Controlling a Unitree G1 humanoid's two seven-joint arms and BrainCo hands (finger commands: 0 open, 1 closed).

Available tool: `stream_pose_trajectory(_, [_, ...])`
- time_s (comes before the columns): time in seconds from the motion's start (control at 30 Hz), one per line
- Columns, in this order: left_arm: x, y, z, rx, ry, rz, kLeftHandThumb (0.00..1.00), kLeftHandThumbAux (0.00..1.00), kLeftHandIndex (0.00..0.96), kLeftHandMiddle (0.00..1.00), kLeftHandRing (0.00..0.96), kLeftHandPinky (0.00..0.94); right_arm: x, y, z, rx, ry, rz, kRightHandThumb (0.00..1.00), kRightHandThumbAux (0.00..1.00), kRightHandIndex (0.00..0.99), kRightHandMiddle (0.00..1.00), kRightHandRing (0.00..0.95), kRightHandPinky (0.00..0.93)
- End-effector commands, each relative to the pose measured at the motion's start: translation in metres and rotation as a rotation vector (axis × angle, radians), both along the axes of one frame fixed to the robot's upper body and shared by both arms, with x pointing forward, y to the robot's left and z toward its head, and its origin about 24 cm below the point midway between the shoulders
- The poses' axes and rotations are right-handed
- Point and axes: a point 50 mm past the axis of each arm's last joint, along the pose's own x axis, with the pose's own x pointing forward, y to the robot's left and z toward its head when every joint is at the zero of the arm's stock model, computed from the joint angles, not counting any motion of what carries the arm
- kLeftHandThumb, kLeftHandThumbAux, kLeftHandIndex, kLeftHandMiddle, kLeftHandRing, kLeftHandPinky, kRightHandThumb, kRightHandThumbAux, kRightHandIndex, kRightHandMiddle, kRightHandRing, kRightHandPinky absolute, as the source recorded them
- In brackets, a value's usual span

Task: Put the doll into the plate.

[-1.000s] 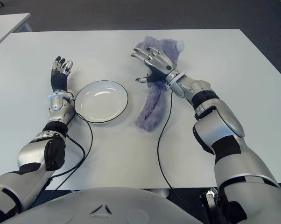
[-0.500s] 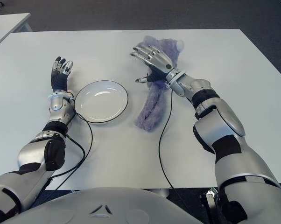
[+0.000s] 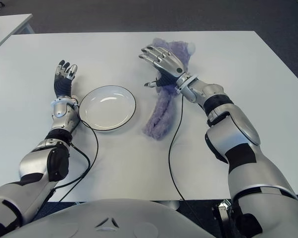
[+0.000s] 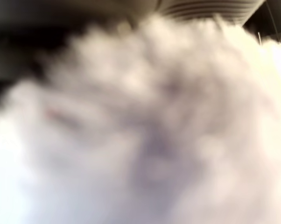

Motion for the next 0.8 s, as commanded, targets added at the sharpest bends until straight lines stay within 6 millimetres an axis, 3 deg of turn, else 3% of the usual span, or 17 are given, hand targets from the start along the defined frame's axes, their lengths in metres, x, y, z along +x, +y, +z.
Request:
stream_pose_trajectory(0.03, [-0.104, -0.022, -0.121, -0.206, 0.458, 0.074, 0.000, 0.556, 0.028, 0.101, 0.049, 0.000, 0.002, 0.000, 0.007, -0.020, -0.048, 0.004, 0.168, 0.467, 0.062, 0.007, 0.000, 0.025])
stream_pose_trajectory(0.17, [-0.104, -0.021, -0.121, -0.211, 0.453, 0.073, 0.000, 0.556, 0.030, 0.101, 0.048, 0.000, 0.004, 0.003, 0.011, -0.037, -0.049, 0.015, 0.166, 0.468, 0.070, 0.012, 0.000, 0.010])
stream_pose_trajectory(0.37, [-0.105, -0.020, -0.121, -0.209, 0.456, 0.072, 0.000, 0.556, 0.033, 0.103, 0.049, 0.000, 0.008, 0.008, 0.032, -0.112, -0.035, 0.061, 0.139, 0.473, 0.090, 0.036, 0.003, 0.001])
stream_pose_trajectory(0.8, [-0.105, -0.019, -0.121, -0.199, 0.458, 0.068, 0.000, 0.555, 0.038, 0.099, 0.041, 0.000, 0.008, 0.006, 0.038, -0.137, -0.047, 0.078, 0.174, 0.479, 0.078, 0.038, 0.012, 0.017])
